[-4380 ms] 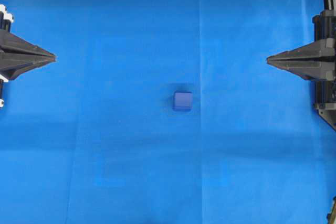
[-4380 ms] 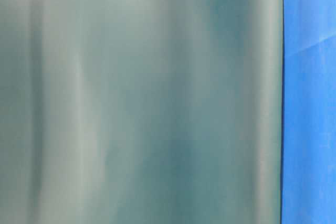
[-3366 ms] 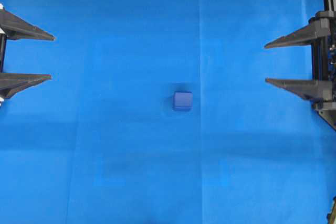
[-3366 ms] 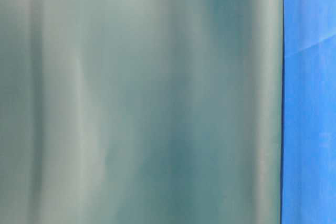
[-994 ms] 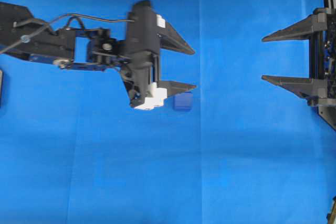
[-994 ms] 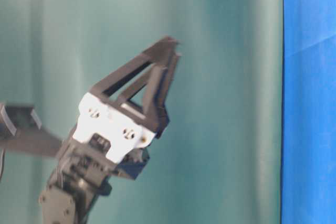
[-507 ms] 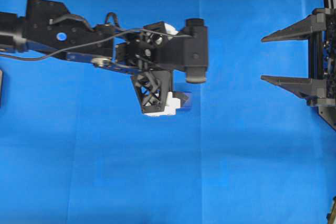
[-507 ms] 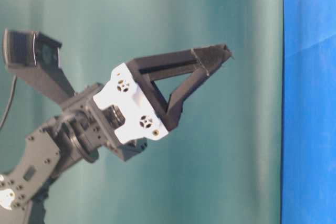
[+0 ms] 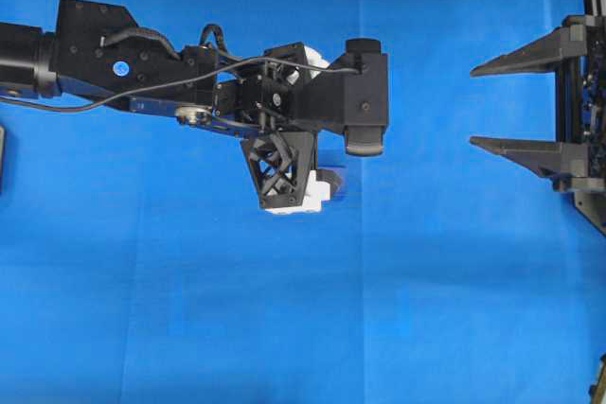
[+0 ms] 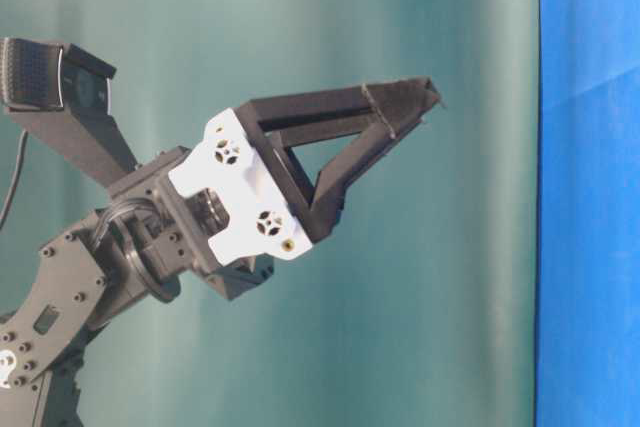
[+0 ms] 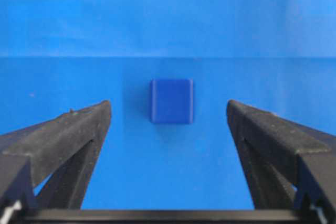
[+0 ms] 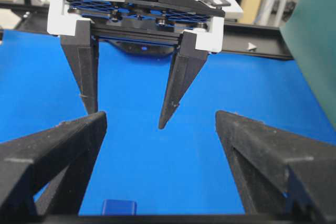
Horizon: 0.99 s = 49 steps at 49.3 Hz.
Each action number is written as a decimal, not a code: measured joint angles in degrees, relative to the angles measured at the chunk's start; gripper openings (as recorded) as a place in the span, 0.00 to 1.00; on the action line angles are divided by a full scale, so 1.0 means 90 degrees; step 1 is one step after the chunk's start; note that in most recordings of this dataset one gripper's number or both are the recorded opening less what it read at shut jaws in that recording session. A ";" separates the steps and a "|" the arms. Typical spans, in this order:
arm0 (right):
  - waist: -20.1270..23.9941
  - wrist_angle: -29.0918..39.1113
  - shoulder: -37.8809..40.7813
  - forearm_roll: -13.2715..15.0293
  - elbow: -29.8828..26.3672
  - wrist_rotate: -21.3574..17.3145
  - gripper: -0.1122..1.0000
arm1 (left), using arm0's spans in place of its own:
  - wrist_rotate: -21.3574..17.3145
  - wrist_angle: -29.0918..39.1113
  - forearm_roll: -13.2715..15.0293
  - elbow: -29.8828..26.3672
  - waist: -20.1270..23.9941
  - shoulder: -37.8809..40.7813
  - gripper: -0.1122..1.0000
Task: Handover the blue block to the right arm after grasping it with the left arm, then place it in the designated position.
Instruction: 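Lower the open left gripper down over the blue cube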
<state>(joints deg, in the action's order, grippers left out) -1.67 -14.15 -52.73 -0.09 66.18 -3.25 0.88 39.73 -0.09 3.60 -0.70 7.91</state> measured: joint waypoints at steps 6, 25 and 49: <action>0.0010 0.0000 0.0010 0.0000 0.0000 0.0000 0.98 | 0.0010 0.0000 0.0000 0.0010 0.0000 0.0000 0.94; 0.0000 0.0000 0.0010 0.0000 -0.0010 0.0000 0.98 | 0.0020 -0.0068 0.0000 0.0010 0.0000 0.0000 0.94; 0.0000 0.0010 0.0010 0.0000 0.0000 0.0000 0.98 | 0.0039 -0.0469 0.0000 0.0234 0.0000 0.0059 0.94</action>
<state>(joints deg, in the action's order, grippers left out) -1.67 -14.06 -52.65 -0.09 66.18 -3.25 1.23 35.51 -0.09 5.71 -0.70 8.44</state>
